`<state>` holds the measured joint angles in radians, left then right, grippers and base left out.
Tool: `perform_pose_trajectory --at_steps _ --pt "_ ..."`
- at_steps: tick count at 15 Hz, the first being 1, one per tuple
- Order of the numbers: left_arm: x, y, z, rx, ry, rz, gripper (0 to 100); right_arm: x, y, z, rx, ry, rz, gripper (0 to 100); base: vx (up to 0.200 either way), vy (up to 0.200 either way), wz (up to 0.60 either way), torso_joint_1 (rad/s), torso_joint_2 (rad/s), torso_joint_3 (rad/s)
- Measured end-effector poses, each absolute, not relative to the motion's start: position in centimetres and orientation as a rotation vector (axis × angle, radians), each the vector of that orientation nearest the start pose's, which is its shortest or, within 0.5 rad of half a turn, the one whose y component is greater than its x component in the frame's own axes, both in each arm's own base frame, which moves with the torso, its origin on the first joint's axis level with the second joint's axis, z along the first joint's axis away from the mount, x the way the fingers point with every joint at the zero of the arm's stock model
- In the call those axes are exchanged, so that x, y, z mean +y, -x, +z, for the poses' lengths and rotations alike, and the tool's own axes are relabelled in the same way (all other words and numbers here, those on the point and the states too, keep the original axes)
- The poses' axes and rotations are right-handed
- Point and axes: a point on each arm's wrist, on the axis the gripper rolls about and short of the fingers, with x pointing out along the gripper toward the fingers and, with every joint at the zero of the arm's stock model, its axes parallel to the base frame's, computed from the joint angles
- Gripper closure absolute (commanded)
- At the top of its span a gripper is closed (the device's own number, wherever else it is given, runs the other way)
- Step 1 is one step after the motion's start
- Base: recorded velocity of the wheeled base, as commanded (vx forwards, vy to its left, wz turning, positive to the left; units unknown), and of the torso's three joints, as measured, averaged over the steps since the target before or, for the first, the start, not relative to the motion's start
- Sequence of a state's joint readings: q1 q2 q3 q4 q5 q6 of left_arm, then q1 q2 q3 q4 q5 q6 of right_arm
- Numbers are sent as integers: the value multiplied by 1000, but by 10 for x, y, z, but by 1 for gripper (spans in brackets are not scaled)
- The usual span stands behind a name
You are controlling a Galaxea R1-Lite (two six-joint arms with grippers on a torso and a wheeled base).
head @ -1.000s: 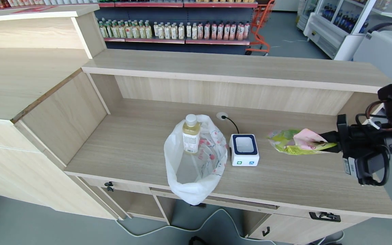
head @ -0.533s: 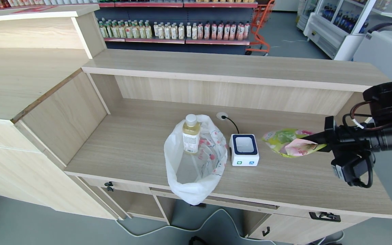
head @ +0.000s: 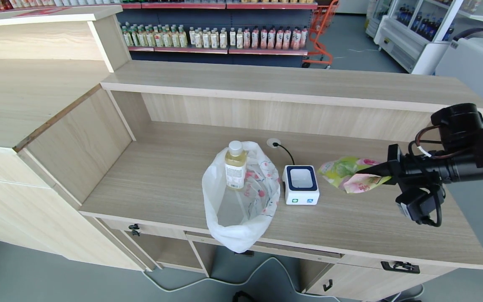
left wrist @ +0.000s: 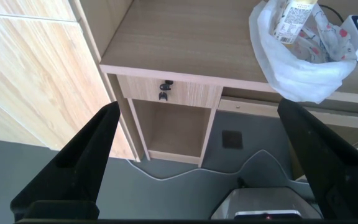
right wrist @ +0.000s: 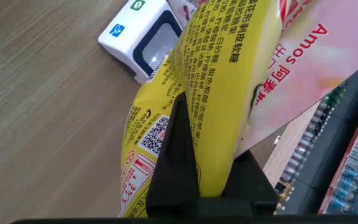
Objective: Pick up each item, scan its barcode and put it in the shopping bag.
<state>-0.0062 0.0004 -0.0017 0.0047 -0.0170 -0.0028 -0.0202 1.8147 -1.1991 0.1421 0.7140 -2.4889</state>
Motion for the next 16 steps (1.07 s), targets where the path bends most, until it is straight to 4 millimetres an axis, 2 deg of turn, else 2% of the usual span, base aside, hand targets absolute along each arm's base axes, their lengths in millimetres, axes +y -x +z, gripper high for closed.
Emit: perform_pose_trajectory --at_steps 6,16 --pt "0 23 75 3 3 -23 0 26 -349 173 -510 2013 1122 100 0 0 0 0 0 0" --pt "0 23 75 3 3 -23 0 36 -371 157 -589 2096 1069 100 0 0 0 0 0 0"
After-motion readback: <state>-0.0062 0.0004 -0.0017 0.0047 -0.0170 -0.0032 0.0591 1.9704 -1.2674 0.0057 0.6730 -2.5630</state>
